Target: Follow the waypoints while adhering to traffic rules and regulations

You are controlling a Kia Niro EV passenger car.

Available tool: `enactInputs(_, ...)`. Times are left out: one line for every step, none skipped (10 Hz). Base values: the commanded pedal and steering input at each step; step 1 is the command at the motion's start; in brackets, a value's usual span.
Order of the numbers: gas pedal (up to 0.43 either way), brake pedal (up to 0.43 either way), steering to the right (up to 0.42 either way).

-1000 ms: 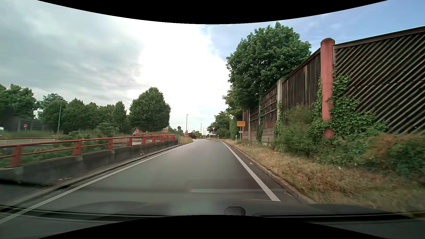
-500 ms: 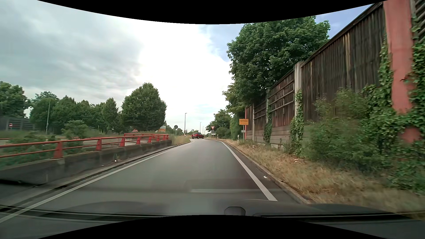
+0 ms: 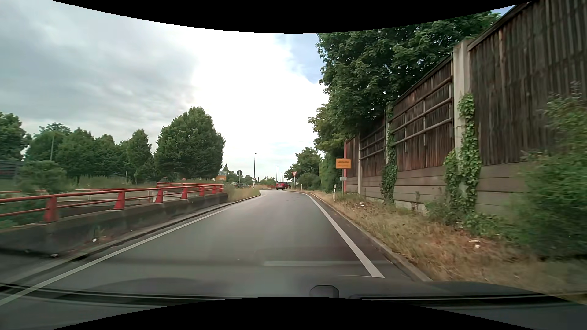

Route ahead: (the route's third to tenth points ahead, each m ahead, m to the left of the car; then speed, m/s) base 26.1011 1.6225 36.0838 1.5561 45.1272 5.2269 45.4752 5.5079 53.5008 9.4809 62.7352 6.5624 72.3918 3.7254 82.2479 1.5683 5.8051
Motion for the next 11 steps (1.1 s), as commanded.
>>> enactInputs(0.138,0.000,-0.009)
enactInputs(0.138,0.000,-0.010)
enactInputs(0.138,0.000,-0.012)
enactInputs(0.138,0.000,-0.013)
enactInputs(0.138,0.000,-0.015)
enactInputs(0.138,0.000,-0.017)
enactInputs(0.138,0.000,-0.015)
enactInputs(0.138,0.000,-0.013)
enactInputs(0.138,0.000,-0.011)
enactInputs(0.138,0.000,-0.010)
enactInputs(0.138,0.000,-0.009)
